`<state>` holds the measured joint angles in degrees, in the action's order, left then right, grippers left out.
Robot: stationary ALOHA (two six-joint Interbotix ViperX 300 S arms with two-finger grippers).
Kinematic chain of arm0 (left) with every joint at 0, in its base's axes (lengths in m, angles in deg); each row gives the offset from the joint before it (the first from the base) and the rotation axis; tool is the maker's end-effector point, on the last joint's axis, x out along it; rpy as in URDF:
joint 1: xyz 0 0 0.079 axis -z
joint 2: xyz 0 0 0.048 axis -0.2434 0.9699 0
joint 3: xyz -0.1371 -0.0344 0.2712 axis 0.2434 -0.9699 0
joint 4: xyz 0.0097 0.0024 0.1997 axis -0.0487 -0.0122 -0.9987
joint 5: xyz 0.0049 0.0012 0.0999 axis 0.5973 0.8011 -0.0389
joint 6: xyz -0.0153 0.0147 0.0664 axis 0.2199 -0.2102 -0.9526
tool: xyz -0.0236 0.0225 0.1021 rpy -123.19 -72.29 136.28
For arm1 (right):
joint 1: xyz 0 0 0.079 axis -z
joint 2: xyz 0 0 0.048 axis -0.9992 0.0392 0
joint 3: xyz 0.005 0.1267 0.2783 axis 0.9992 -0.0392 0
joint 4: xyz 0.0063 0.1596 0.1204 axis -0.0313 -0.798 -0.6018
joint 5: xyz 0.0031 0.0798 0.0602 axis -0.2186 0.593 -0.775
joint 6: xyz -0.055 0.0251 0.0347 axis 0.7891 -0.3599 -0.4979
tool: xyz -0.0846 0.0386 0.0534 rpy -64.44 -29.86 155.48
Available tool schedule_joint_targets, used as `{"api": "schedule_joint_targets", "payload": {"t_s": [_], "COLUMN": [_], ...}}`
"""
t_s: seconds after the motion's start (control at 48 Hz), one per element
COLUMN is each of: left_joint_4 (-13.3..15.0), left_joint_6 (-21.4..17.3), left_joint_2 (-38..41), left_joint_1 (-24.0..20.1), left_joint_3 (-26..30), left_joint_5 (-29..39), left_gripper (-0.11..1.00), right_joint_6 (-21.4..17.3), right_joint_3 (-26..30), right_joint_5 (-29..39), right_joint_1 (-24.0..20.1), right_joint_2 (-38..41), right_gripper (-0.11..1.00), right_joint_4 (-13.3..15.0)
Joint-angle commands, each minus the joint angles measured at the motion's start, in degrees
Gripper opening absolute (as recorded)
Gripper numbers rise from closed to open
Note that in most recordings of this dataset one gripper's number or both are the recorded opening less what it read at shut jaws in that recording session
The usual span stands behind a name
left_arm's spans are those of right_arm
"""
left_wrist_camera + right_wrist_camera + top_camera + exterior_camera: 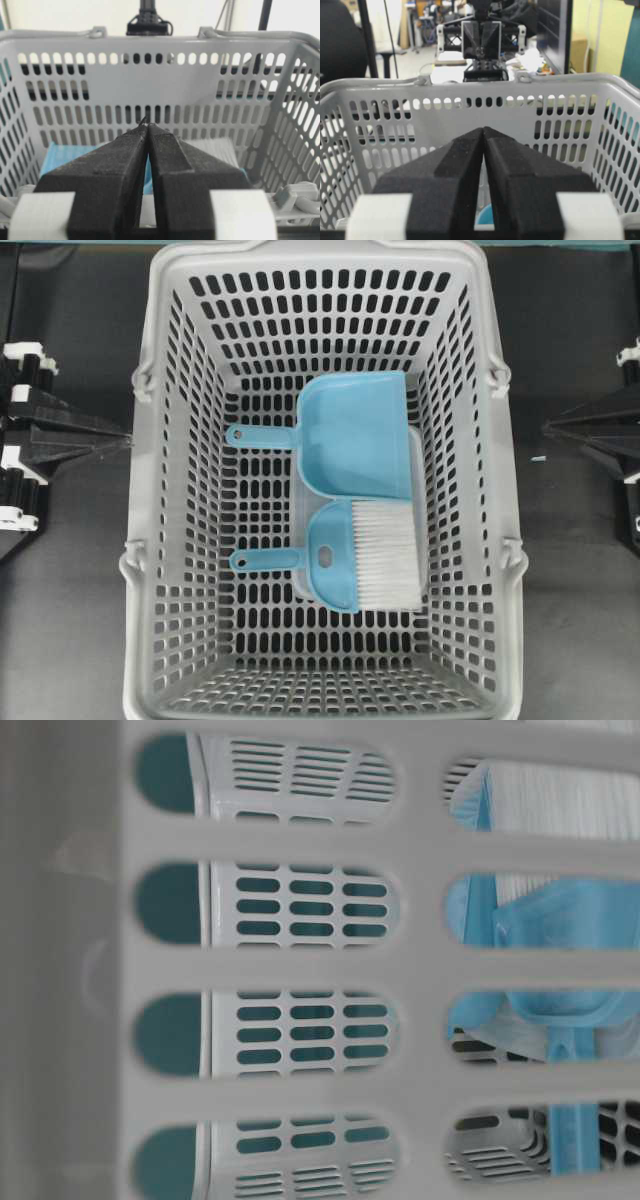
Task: Pick up the hand brush from the shopping basket with the left arm.
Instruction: 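Move the open left gripper over the basket toward the brush handle, then lower the open left gripper around the blue hand brush handle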
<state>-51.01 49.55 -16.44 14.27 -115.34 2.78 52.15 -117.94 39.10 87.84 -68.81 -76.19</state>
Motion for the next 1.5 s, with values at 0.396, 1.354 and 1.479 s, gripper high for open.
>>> {"api": "schedule_joint_targets", "payload": {"t_s": [0.396,1.354,1.479], "left_joint_4": [-2.37,-2.37,-2.37], "left_joint_6": [2.81,7.38,8.09], "left_joint_2": [6.86,43.95,47.37], "left_joint_1": [5.01,8.09,9.05], "left_joint_3": [21.62,53.88,54.4], "left_joint_5": [32.61,71.54,71.98], "left_gripper": [0.0,0.79,0.91], "right_joint_6": [-4.92,-6.68,-6.77], "right_joint_3": [5.63,8.79,7.82], "right_joint_5": [7.38,19.69,19.42], "right_joint_1": [-1.32,-1.41,-1.41], "right_joint_2": [-0.26,-0.7,-0.88], "right_gripper": [0.0,0.77,0.77], "right_joint_4": [-1.14,-1.23,-1.23]}}
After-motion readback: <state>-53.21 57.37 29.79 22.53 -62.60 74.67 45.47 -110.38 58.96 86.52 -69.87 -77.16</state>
